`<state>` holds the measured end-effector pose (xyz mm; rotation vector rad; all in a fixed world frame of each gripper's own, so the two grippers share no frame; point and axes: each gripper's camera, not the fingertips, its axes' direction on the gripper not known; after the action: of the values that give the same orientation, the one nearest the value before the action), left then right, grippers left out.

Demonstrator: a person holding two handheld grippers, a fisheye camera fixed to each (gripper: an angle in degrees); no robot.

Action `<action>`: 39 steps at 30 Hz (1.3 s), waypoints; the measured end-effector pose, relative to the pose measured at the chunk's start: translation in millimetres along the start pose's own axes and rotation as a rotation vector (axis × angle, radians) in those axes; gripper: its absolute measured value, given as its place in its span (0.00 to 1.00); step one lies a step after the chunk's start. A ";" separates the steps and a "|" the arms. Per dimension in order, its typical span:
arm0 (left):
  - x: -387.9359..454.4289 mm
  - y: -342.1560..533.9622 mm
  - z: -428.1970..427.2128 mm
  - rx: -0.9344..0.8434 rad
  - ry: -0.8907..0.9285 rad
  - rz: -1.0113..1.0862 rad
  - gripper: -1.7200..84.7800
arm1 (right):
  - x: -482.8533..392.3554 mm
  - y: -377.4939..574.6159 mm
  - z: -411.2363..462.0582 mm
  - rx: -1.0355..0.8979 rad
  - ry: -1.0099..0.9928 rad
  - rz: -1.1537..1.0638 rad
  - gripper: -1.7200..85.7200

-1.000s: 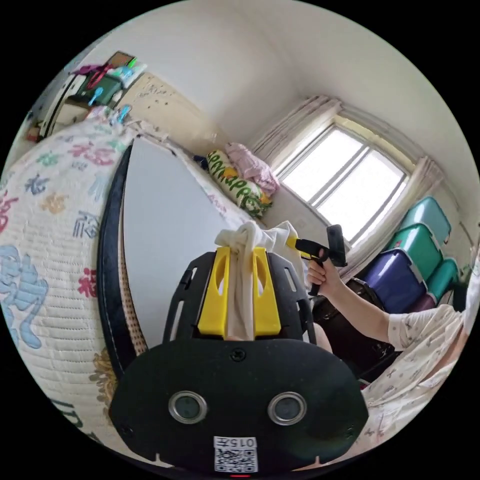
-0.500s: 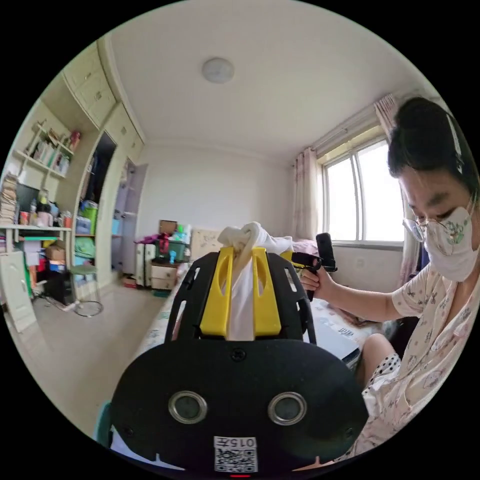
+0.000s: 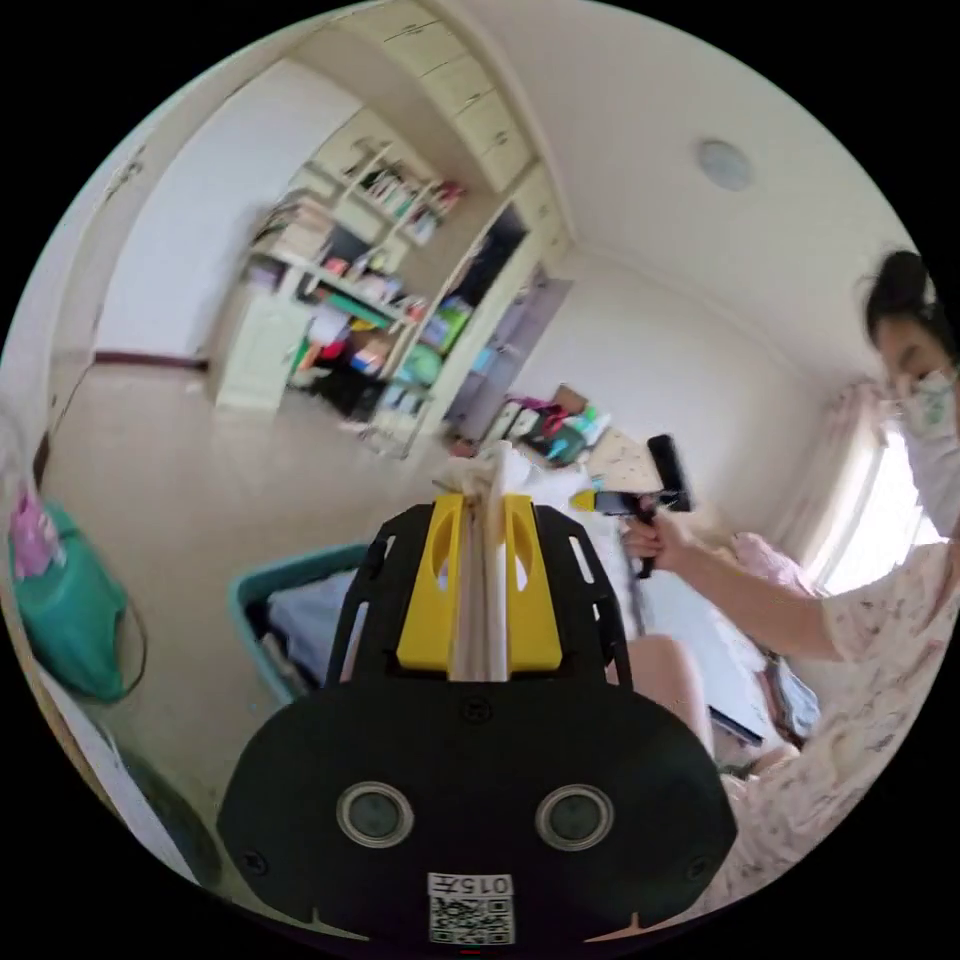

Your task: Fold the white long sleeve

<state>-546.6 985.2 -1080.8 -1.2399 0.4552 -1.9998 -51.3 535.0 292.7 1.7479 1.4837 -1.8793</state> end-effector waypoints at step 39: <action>268.5 -11.1 201.8 -0.402 -0.234 0.292 0.01 | -625.9 33.1 -441.6 1.941 1.127 -0.181 0.01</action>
<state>-446.4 810.3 -811.8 -1.5277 0.8960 -1.5393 444.7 546.1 877.3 3.6766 -1.2526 -2.5822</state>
